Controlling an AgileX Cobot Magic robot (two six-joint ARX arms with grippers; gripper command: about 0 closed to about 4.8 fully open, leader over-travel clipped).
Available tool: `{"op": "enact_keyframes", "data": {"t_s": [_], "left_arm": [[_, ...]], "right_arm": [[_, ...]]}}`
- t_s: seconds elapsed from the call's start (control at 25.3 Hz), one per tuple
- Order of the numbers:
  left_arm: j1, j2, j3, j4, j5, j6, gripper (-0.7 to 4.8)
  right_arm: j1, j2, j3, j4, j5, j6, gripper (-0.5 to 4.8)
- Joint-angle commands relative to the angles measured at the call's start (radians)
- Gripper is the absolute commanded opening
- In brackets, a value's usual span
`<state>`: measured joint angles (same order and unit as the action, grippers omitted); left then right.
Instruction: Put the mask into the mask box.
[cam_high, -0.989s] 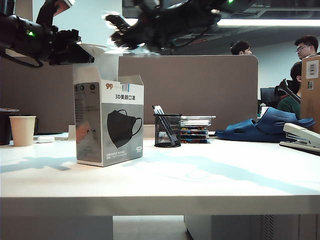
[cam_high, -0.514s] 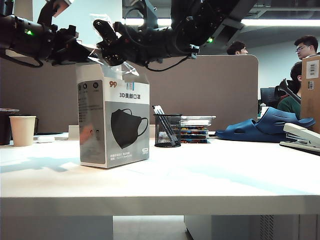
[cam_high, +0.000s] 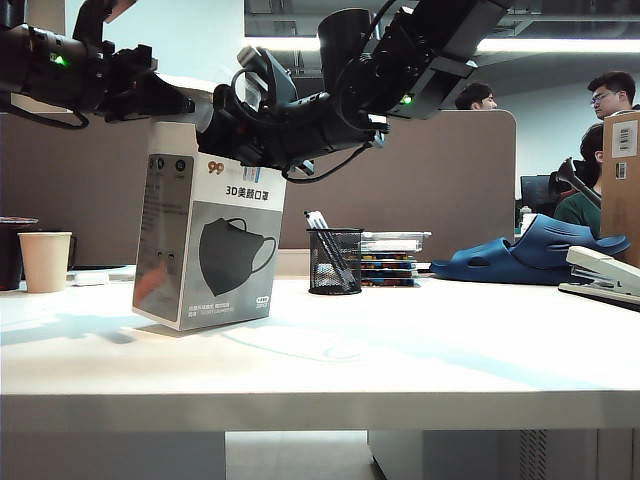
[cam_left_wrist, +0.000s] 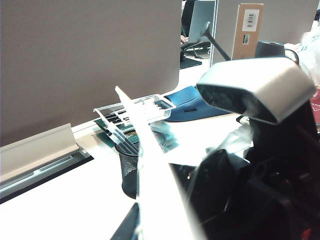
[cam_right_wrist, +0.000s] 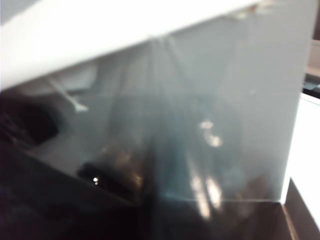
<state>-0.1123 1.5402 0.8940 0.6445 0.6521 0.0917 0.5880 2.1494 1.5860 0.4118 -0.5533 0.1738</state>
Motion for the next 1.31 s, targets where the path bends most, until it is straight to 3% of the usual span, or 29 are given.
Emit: {"op": "enact_keyframes", "data": {"t_s": [0.04,0.16,0.24,0.32,0.36,0.51,1.11,1.31], "left_arm": [[-0.002,-0.005,0.003,0.024,0.014,-0.003,-0.05],[-0.002,-0.005,0.003,0.023,-0.023,-0.003,-0.05],[-0.001,-0.005,0.003,0.023,-0.068,-0.003,-0.05],[-0.001,-0.005,0.003,0.023,-0.069,-0.003,-0.05],[-0.001,-0.005,0.003,0.023,-0.069,-0.003,-0.05],[-0.001,-0.005,0.003,0.023,-0.069,-0.003,-0.05],[-0.001,-0.005,0.003,0.024,-0.073,-0.002,-0.05],[-0.001,-0.005,0.003,0.027,-0.135,0.005,-0.05]], "right_arm": [[-0.002,-0.012,-0.001,-0.043,-0.003,-0.002,0.49],[-0.002,-0.029,0.001,-0.078,-0.003,-0.002,0.49],[-0.008,-0.056,0.002,-0.183,0.001,-0.002,0.59],[-0.016,-0.082,0.002,-0.260,0.002,-0.003,1.97],[-0.018,-0.089,0.002,-0.269,0.002,-0.003,2.29],[-0.024,-0.118,0.002,-0.289,0.005,-0.011,2.71],[-0.028,-0.206,0.002,-0.391,0.009,-0.049,2.75],[-0.029,-0.259,0.002,-0.388,-0.029,-0.050,2.85]]}}
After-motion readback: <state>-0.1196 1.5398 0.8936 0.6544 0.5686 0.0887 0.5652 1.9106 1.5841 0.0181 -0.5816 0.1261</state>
